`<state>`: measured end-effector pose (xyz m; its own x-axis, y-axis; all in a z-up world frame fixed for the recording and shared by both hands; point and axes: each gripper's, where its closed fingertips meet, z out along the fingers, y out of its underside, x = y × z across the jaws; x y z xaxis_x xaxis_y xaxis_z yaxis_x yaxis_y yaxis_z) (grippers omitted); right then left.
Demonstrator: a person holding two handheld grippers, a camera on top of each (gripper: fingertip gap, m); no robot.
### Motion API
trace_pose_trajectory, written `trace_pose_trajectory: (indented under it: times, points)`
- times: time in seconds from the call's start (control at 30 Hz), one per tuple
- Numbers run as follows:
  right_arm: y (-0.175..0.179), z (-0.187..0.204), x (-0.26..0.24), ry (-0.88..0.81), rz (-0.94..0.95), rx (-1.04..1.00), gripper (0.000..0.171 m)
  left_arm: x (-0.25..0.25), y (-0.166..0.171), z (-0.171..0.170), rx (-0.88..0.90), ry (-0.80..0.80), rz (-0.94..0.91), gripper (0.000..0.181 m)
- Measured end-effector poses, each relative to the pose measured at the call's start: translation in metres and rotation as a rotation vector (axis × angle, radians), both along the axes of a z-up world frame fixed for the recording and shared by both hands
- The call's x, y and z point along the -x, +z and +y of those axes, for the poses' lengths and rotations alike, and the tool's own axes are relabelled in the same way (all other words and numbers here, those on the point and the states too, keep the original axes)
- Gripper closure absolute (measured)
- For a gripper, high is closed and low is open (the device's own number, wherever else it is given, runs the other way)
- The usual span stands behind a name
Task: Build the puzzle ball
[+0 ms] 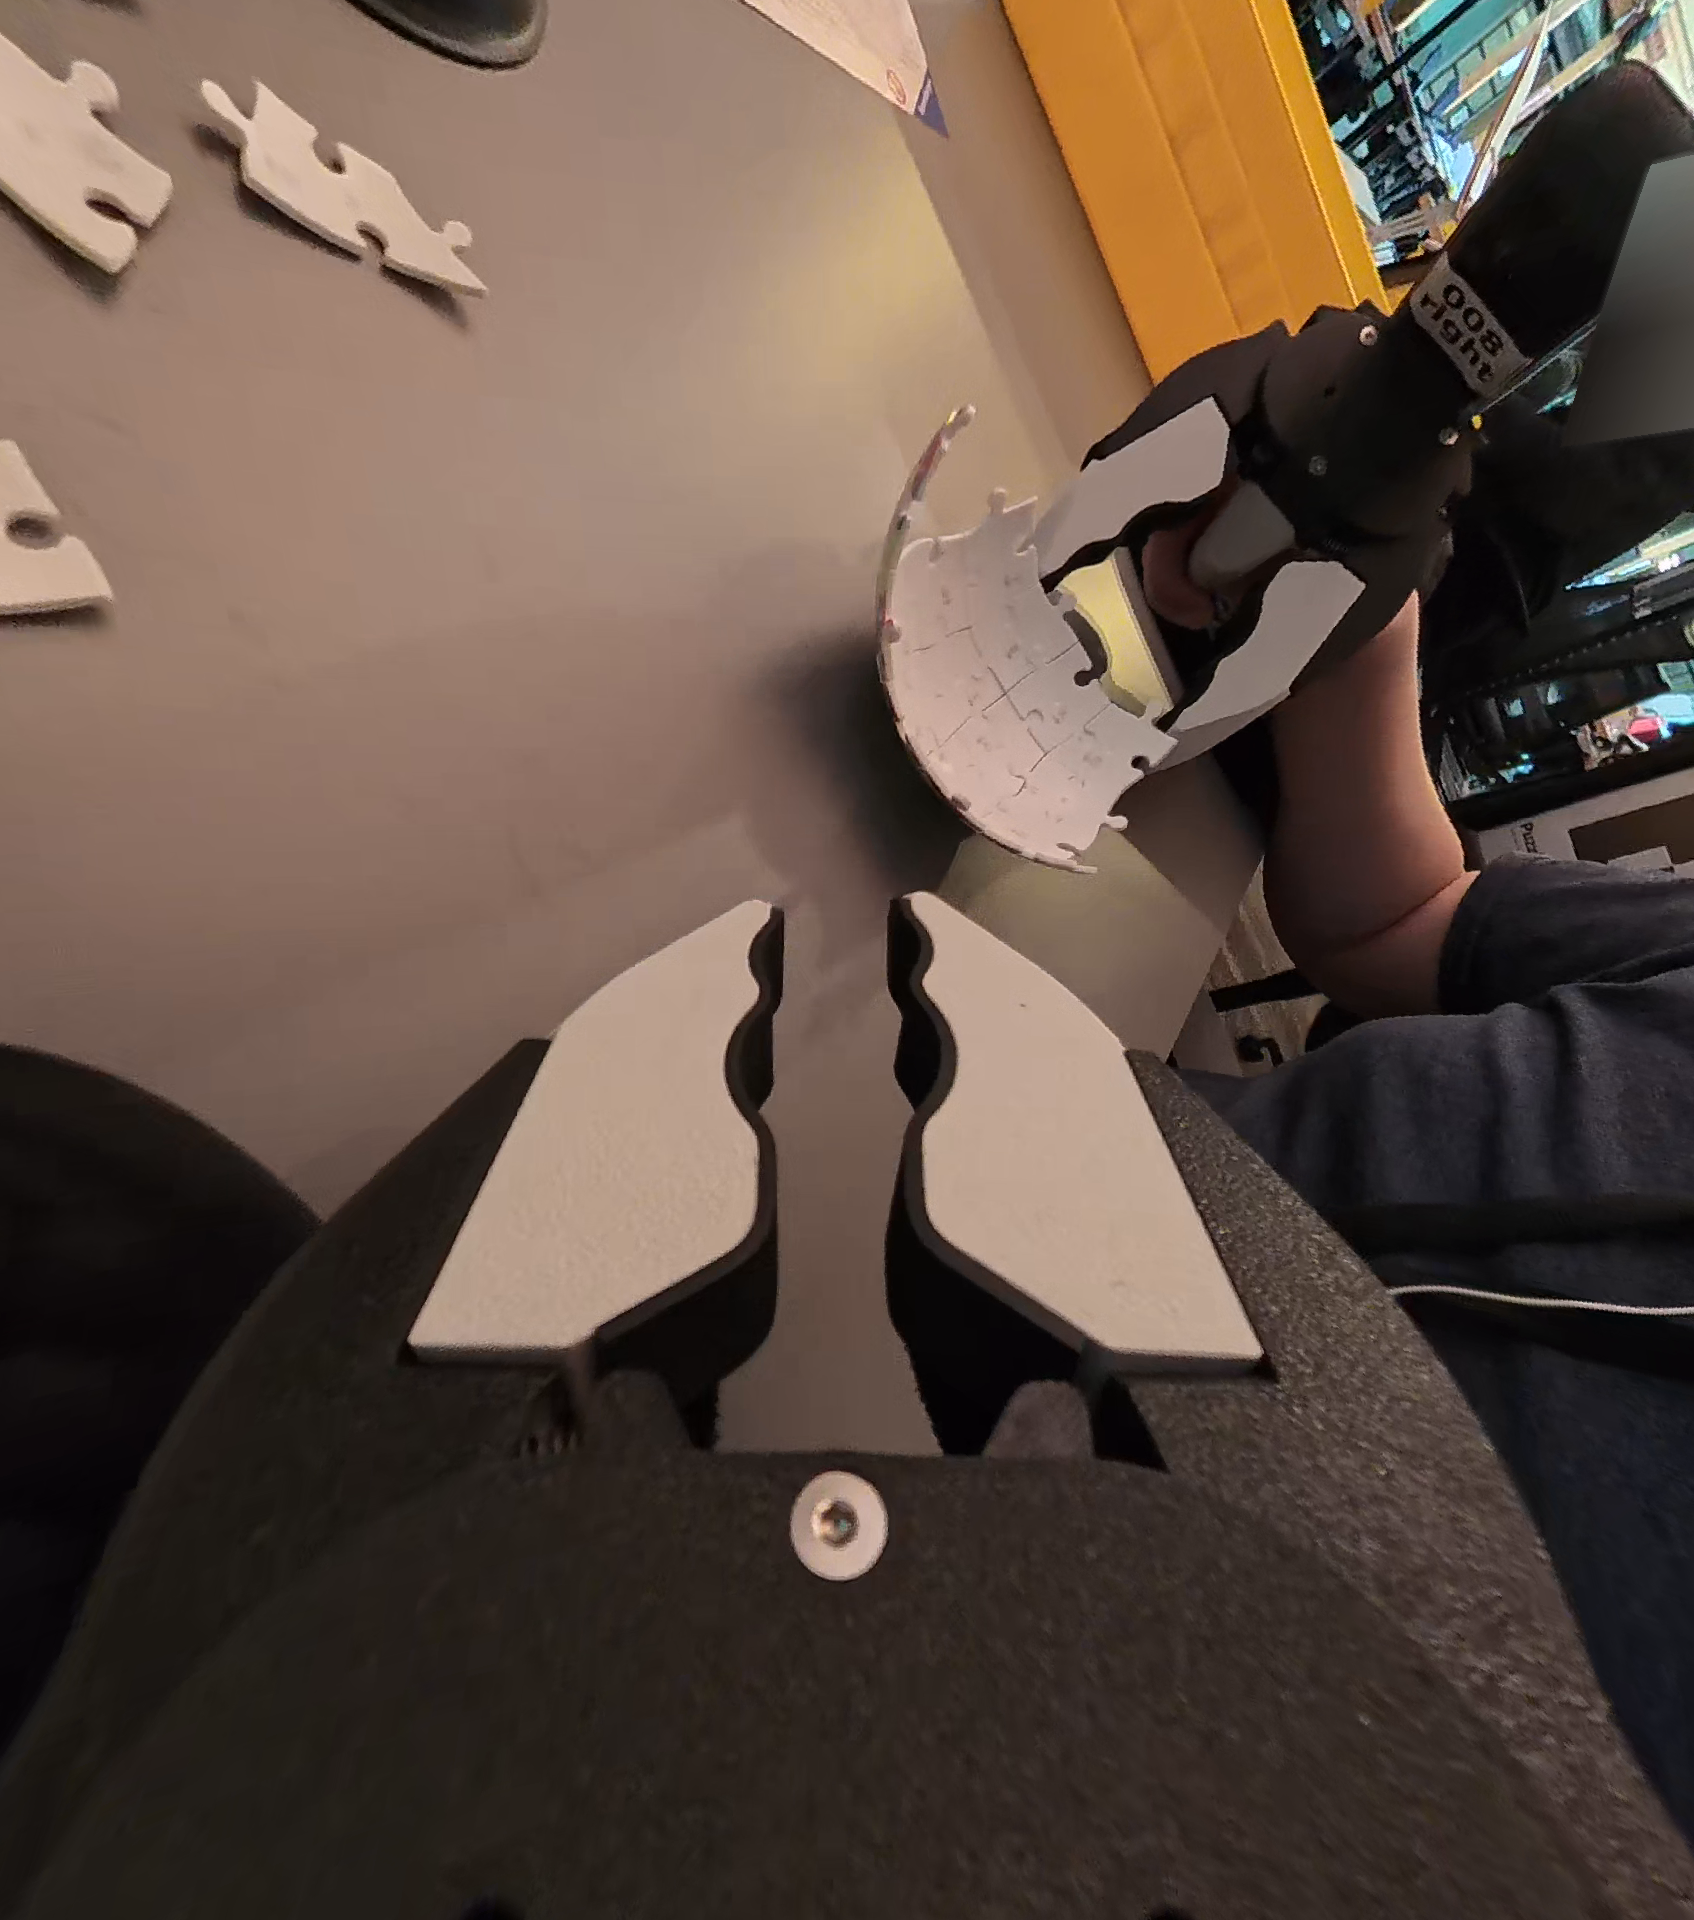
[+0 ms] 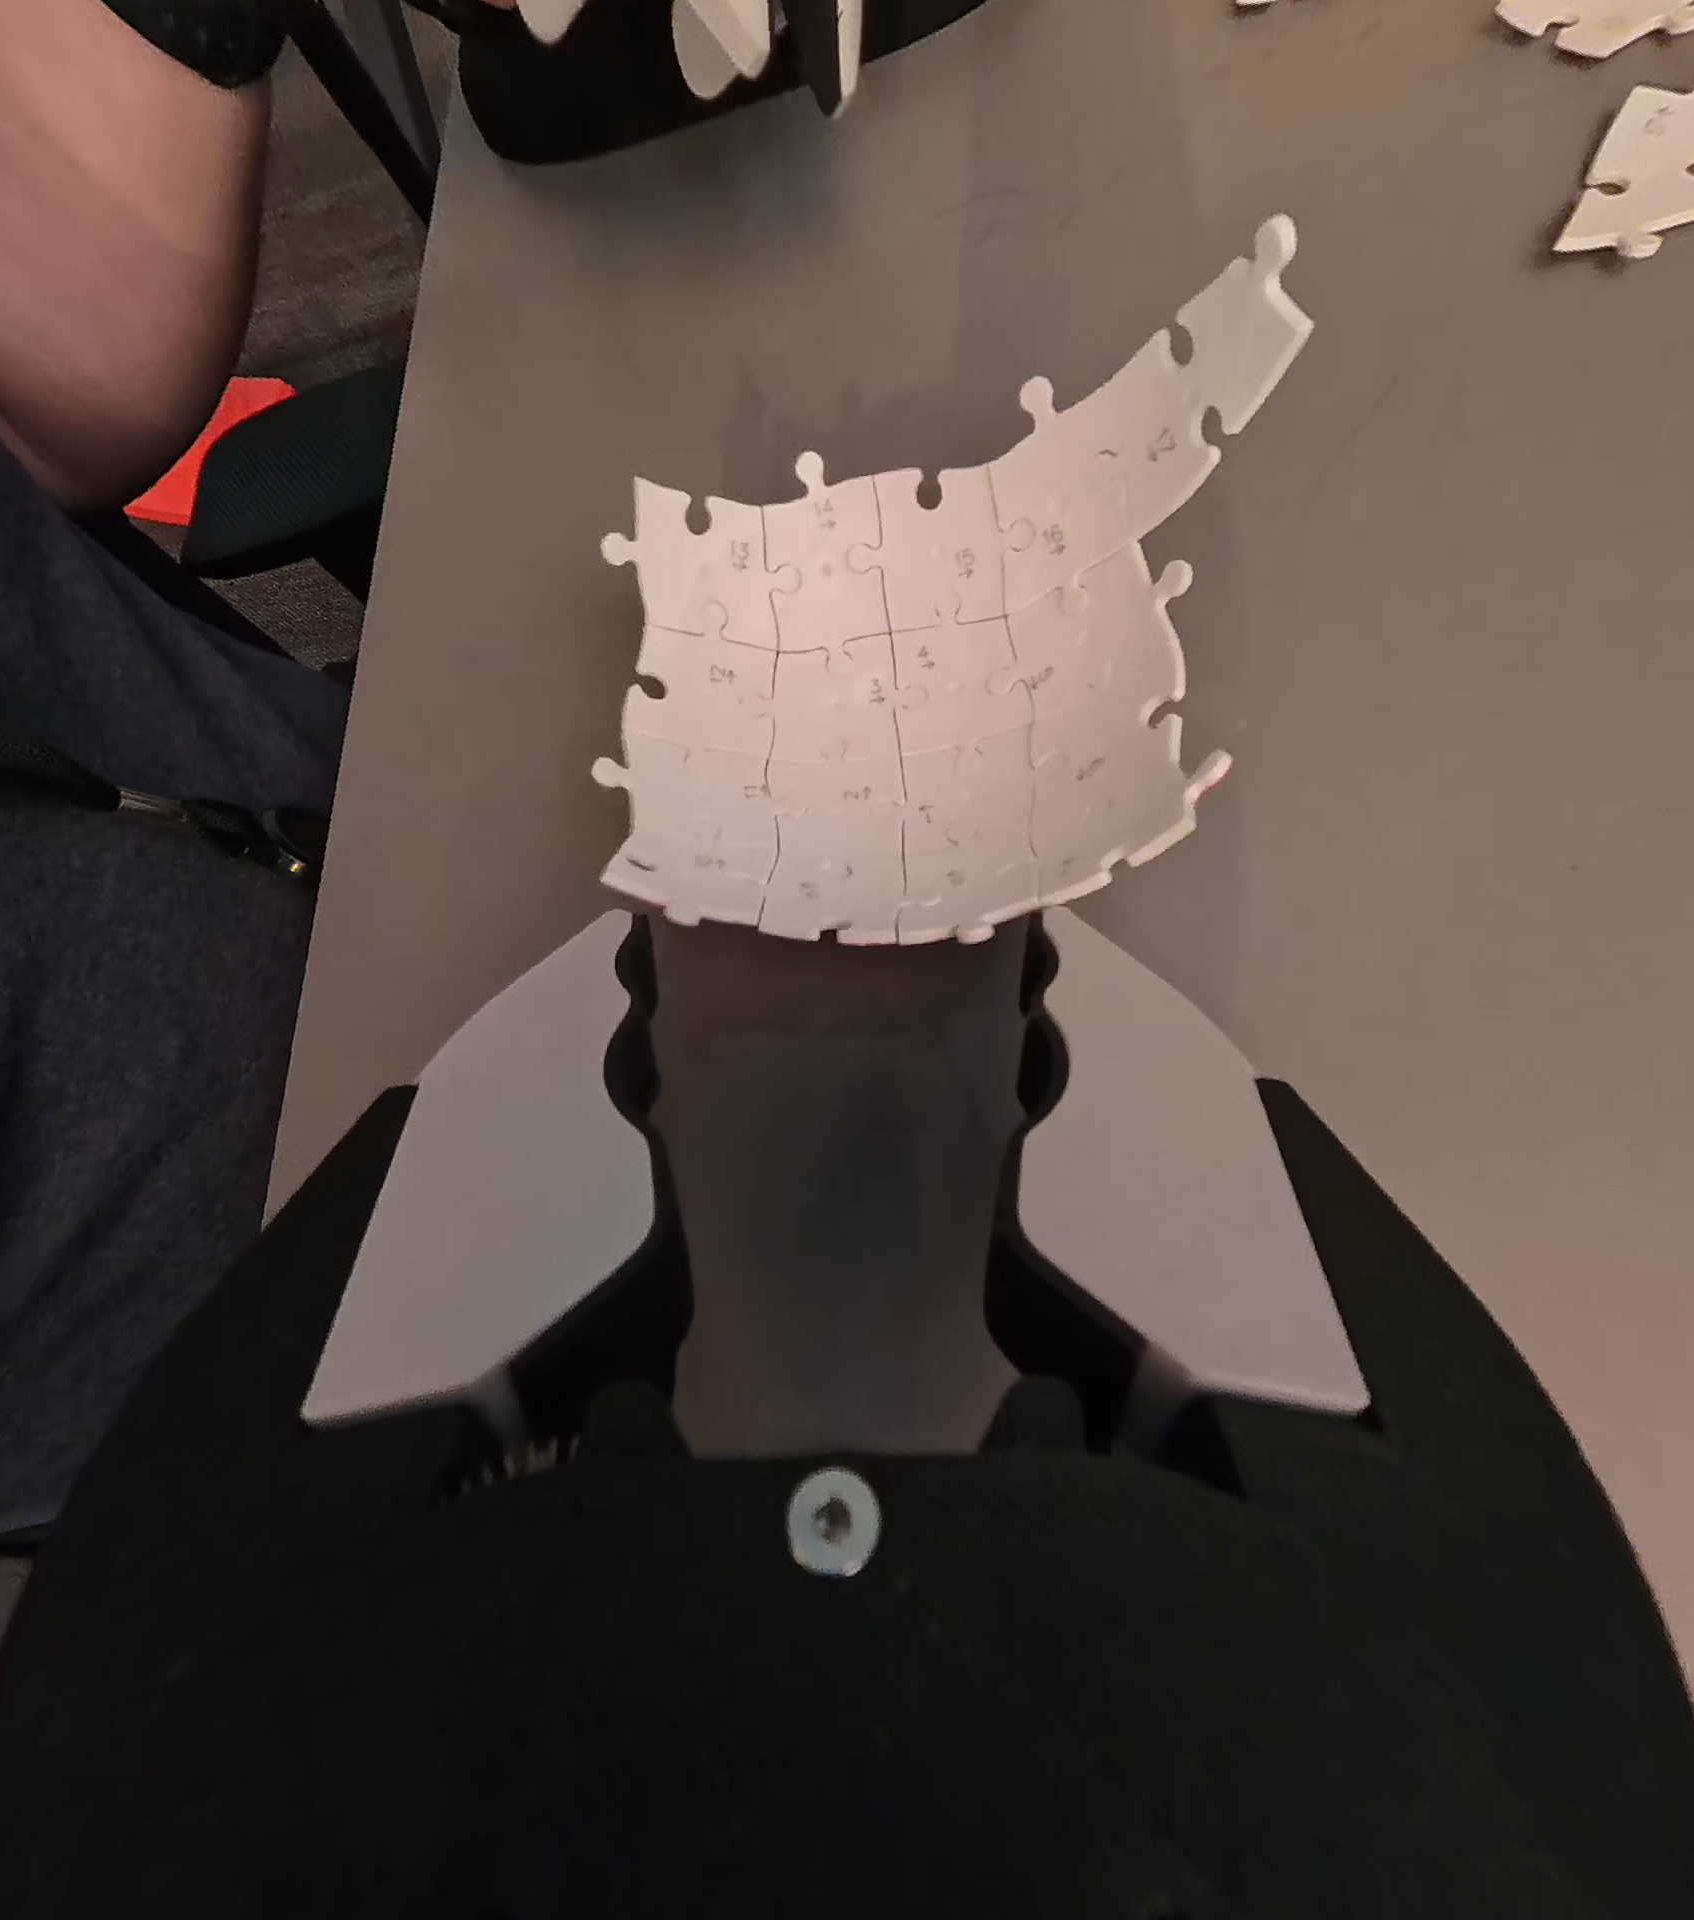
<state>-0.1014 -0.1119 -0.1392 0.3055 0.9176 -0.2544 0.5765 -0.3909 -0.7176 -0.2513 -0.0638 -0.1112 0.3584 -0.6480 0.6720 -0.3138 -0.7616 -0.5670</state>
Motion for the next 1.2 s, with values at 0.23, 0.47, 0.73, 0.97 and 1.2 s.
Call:
trace_pose_trajectory:
  times: [0.23,0.47,0.73,0.97,1.2]
  points:
    - [0.004,0.0,-0.004,-0.005,0.015,-0.005,0.101,0.031,-0.009,0.039,-0.134,0.1,0.224,0.161]
    - [0.008,0.001,-0.01,-0.025,0.033,-0.01,0.101,0.063,-0.038,0.104,-0.404,0.147,0.759,0.134]
    - [0.006,0.0,-0.016,-0.029,0.027,-0.004,0.101,0.061,-0.043,0.119,-0.385,0.2,0.73,0.132]
    - [0.003,-0.001,-0.018,-0.023,0.002,-0.008,0.101,0.068,-0.04,0.115,-0.367,0.228,0.708,0.137]
    - [0.0,-0.002,-0.018,-0.019,-0.015,-0.008,0.101,0.081,-0.03,0.114,-0.42,0.24,0.72,0.14]
